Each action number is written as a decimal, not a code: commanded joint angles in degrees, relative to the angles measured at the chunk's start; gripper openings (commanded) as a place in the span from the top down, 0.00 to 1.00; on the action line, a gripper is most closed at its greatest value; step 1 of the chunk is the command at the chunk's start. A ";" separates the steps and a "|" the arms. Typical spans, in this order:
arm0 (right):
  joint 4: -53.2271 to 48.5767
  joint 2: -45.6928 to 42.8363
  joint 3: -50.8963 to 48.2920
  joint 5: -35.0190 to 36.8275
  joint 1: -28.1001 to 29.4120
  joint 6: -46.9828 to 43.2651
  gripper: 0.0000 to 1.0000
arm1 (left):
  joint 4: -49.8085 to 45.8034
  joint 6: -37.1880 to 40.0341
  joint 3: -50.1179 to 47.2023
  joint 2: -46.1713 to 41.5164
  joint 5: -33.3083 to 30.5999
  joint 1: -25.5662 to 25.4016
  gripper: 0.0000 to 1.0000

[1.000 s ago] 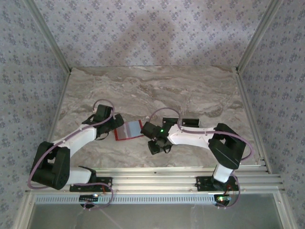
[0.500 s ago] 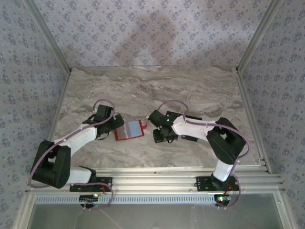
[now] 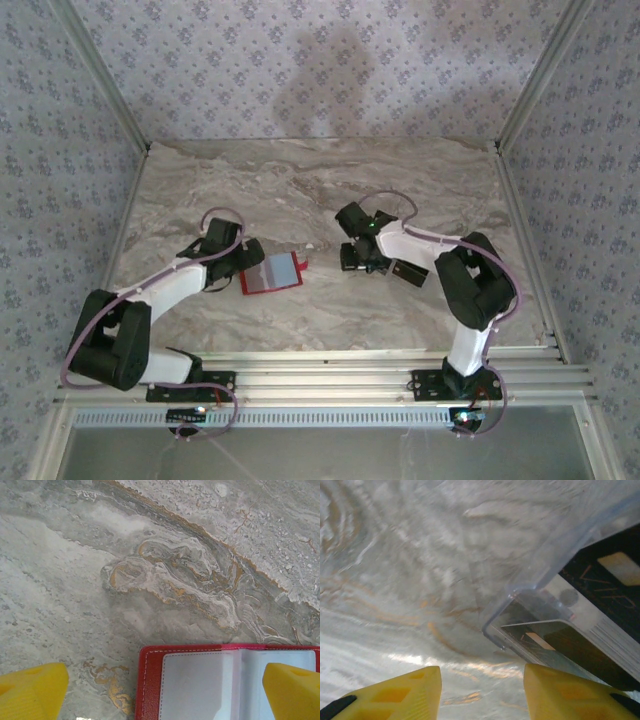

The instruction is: Put the credit cards into the card holder

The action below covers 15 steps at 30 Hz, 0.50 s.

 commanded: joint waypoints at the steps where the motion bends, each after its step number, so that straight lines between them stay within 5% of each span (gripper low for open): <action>1: -1.71 -1.24 1.13 1.54 -2.47 -1.45 0.51 | 0.82 0.85 1.80 0.81 0.87 -0.57 0.00; 15: 0.79 -3.37 7.35 -4.72 5.13 -0.44 0.48 | 0.79 0.26 1.70 0.14 1.07 -1.74 0.00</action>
